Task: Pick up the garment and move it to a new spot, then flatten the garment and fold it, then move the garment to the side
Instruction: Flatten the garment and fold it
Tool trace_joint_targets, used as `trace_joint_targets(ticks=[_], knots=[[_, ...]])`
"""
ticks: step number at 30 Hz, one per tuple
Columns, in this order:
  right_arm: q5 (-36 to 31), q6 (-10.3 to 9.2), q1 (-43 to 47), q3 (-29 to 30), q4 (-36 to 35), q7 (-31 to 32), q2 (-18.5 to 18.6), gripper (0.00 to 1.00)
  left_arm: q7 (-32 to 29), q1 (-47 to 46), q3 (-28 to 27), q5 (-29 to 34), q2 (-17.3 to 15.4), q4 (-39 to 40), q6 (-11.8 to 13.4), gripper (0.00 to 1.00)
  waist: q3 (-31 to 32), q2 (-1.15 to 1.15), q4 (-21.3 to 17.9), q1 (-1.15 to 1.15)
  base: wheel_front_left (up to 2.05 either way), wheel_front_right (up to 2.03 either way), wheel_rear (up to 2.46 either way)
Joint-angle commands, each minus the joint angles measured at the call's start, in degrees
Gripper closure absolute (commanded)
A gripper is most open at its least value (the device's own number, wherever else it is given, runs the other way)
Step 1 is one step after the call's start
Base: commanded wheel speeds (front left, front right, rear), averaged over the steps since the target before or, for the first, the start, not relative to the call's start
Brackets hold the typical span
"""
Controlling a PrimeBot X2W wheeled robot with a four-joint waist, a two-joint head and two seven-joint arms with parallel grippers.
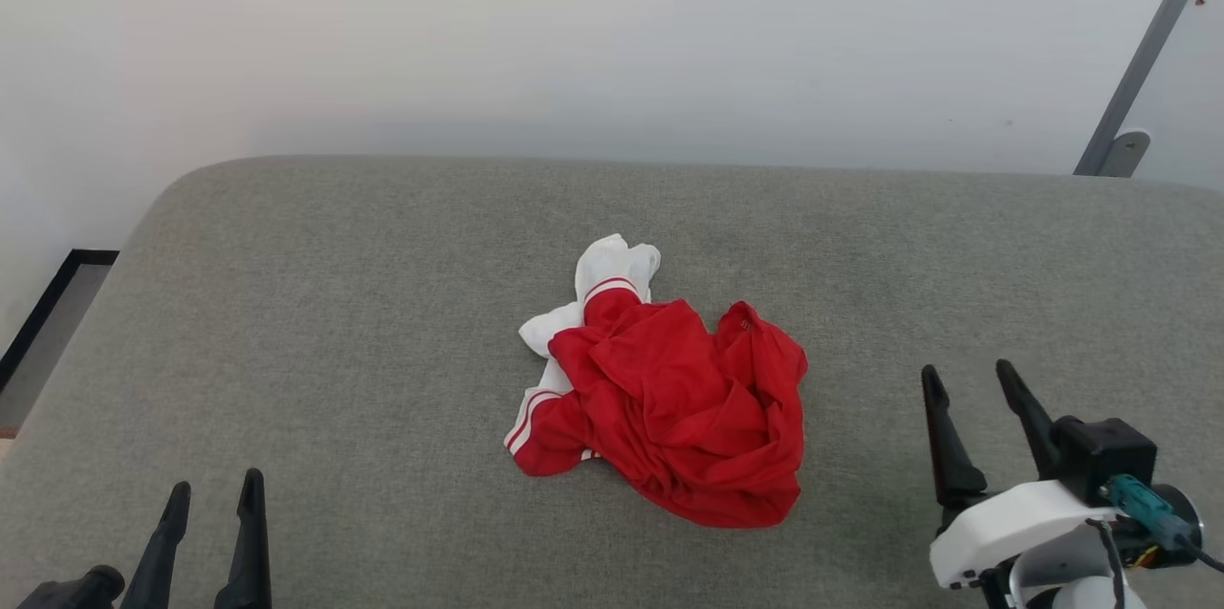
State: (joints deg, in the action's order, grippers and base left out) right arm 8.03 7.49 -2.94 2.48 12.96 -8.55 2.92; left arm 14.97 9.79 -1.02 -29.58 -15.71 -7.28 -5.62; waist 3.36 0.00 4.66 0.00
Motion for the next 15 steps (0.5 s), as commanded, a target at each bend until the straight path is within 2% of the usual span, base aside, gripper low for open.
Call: trace_joint_targets(ticks=[1, 8, 15], knots=[[0.25, 0.00, 0.20, -0.24, -0.21, 0.49, -0.02, 0.00, 0.30, -0.43, -0.33, 0.52, 0.11, -0.21, -0.38, 0.00, -0.06, 0.00, 0.10, 0.00, 0.00, 0.00, 0.00], [0.72, 0.00, -1.38, -4.17, 0.40, 4.17, -0.03, 0.00, 0.31, -0.79, -0.50, 0.78, 0.22, -0.38, -0.95, 0.00, -0.48, 0.00, 1.55, 0.00, 0.00, 0.00, 0.00], [2.57, 0.00, -4.82, -10.90, 2.78, 12.96, 2.53, 0.00, 0.28, -1.74, 1.23, 1.02, -0.03, -0.55, -1.26, 0.00, -1.37, 0.00, 4.96, 0.00, 0.00, 0.00, 0.00]])
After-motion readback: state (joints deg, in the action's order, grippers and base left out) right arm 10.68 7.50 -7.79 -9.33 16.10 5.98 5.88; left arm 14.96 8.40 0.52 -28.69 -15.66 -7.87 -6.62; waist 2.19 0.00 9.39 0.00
